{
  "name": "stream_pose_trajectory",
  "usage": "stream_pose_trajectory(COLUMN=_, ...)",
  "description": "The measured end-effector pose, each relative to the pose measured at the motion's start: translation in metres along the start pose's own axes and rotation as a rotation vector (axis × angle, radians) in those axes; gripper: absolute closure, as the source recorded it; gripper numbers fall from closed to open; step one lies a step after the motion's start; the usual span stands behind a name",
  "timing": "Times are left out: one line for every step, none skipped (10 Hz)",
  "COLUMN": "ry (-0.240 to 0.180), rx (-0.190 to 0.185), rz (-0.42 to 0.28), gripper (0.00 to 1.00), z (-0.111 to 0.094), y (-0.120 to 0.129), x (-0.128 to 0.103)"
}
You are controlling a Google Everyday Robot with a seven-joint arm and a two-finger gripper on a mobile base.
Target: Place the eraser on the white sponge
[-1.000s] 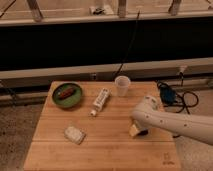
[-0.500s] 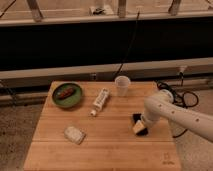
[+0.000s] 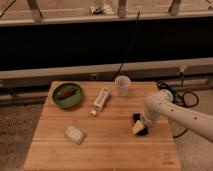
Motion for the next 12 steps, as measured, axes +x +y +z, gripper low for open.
stream_pose_trajectory(ry=-0.005, rx=-0.007, rz=-0.004, gripper=0.20, z=0.002, y=-0.001, x=0.000)
stream_pose_trajectory(ry=-0.012, rx=-0.019, rz=-0.009, gripper=0.23, z=0.004, y=-0.003, x=-0.001)
stream_pose_trajectory(ry=-0.014, rx=-0.030, rz=-0.012, gripper=0.29, z=0.006, y=-0.004, x=-0.001)
stream_pose_trajectory(ry=-0.013, rx=-0.039, rz=-0.017, gripper=0.39, z=0.006, y=-0.005, x=-0.001)
stream_pose_trajectory(ry=-0.010, rx=-0.047, rz=-0.019, gripper=0.49, z=0.006, y=-0.006, x=-0.001)
stream_pose_trajectory(ry=-0.003, rx=-0.056, rz=-0.026, gripper=0.62, z=0.004, y=-0.008, x=0.000)
stream_pose_trajectory(ry=0.003, rx=-0.059, rz=-0.025, gripper=0.72, z=0.002, y=-0.007, x=0.001)
stream_pose_trajectory(ry=0.004, rx=-0.060, rz=-0.023, gripper=0.80, z=0.001, y=-0.007, x=0.000)
stream_pose_trajectory(ry=0.004, rx=-0.059, rz=-0.024, gripper=0.91, z=-0.002, y=-0.007, x=0.001)
stream_pose_trajectory(ry=0.001, rx=-0.058, rz=-0.024, gripper=0.98, z=-0.003, y=-0.008, x=0.000)
stream_pose_trajectory(ry=0.000, rx=-0.059, rz=-0.026, gripper=1.00, z=-0.003, y=-0.008, x=-0.001)
stream_pose_trajectory(ry=0.006, rx=-0.063, rz=-0.039, gripper=1.00, z=-0.005, y=-0.012, x=-0.003)
